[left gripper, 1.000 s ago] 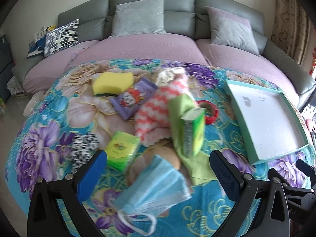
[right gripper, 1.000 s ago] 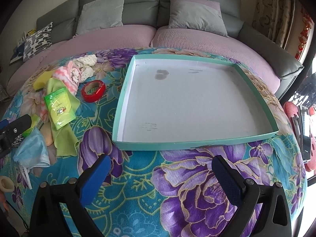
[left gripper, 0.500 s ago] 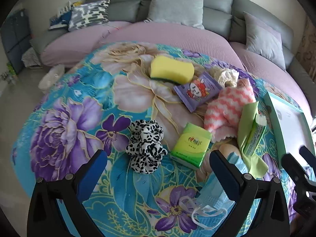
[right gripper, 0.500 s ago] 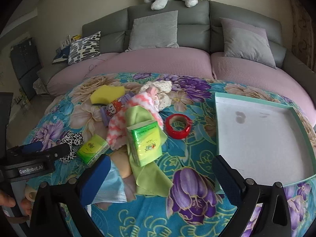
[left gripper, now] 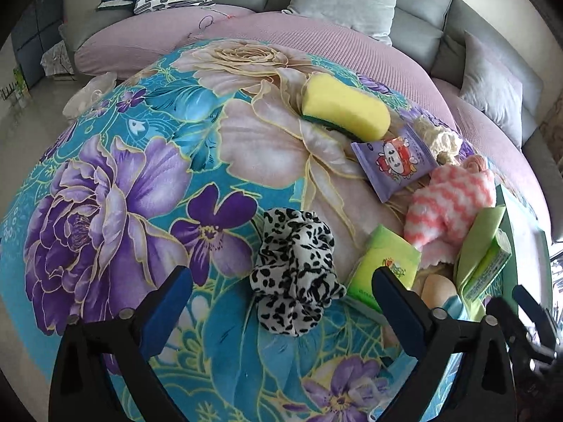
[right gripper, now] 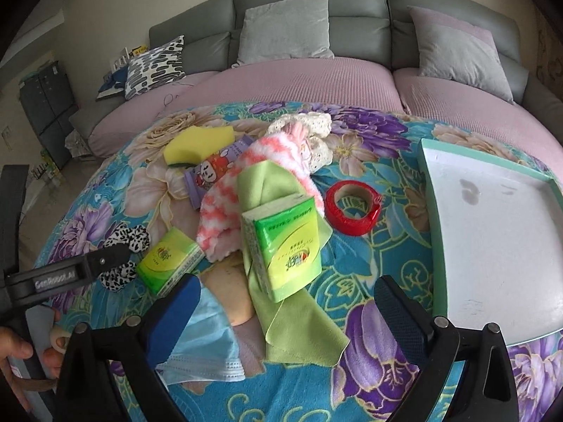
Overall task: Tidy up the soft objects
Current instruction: 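Reach the left tool to the leopard scrunchie and close on it, then hold the scrunchie in the left tool while the right tool grasps the blue mask, then carry the scrunchie and mask over the white tray with both tools, then open both tools to drop the scrunchie and mask into the tray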
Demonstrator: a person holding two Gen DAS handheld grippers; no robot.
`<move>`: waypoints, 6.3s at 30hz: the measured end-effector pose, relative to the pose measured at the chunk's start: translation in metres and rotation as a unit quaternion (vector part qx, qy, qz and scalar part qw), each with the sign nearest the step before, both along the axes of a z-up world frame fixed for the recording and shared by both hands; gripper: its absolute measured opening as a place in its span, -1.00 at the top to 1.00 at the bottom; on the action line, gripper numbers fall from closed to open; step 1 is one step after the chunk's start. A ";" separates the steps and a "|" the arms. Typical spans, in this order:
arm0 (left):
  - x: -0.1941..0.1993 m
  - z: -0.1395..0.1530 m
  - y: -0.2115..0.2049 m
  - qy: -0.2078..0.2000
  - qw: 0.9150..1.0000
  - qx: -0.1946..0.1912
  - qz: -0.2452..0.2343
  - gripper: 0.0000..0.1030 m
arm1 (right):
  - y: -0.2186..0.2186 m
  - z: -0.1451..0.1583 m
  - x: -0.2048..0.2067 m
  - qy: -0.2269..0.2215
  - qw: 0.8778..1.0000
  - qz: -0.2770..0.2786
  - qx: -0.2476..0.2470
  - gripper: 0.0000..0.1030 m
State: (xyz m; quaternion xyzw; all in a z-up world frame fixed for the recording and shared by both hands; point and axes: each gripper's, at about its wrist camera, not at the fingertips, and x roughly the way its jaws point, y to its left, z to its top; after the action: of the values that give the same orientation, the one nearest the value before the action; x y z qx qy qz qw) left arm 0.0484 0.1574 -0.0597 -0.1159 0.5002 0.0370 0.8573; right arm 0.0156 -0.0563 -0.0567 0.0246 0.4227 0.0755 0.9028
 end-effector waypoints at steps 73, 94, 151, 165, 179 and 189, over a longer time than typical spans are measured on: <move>-0.029 0.018 -0.001 -0.018 0.999 -0.021 -0.017 0.40 | 0.071 -0.038 -0.024 0.046 0.993 0.105 -0.024 -0.87; -0.030 0.018 -0.002 -0.020 0.999 -0.018 -0.025 0.40 | 0.067 -0.030 -0.025 0.040 0.993 0.106 -0.016 0.26; 0.051 0.070 -0.309 -0.029 0.950 -0.032 -0.310 0.38 | -0.246 0.049 0.017 0.019 0.977 -0.202 -0.065 0.58; 0.096 0.045 -0.376 -0.029 0.944 -0.023 -0.328 0.29 | -0.287 0.026 0.053 0.053 0.970 -0.220 -0.085 0.52; 0.090 0.051 -0.376 -0.041 0.949 -0.007 -0.313 -0.07 | -0.292 0.032 0.050 0.071 0.970 -0.218 -0.084 -0.14; 0.078 0.069 -0.347 -0.059 0.958 0.008 -0.279 -0.81 | -0.276 0.042 0.034 0.081 0.970 -0.210 -0.094 -0.49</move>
State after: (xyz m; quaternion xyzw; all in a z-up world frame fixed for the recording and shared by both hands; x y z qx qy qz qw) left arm 0.1259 -0.1898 0.0095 0.0335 0.4606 -0.2068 0.8625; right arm 0.0498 -0.3324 -0.0147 0.0338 0.4847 -0.1580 0.8597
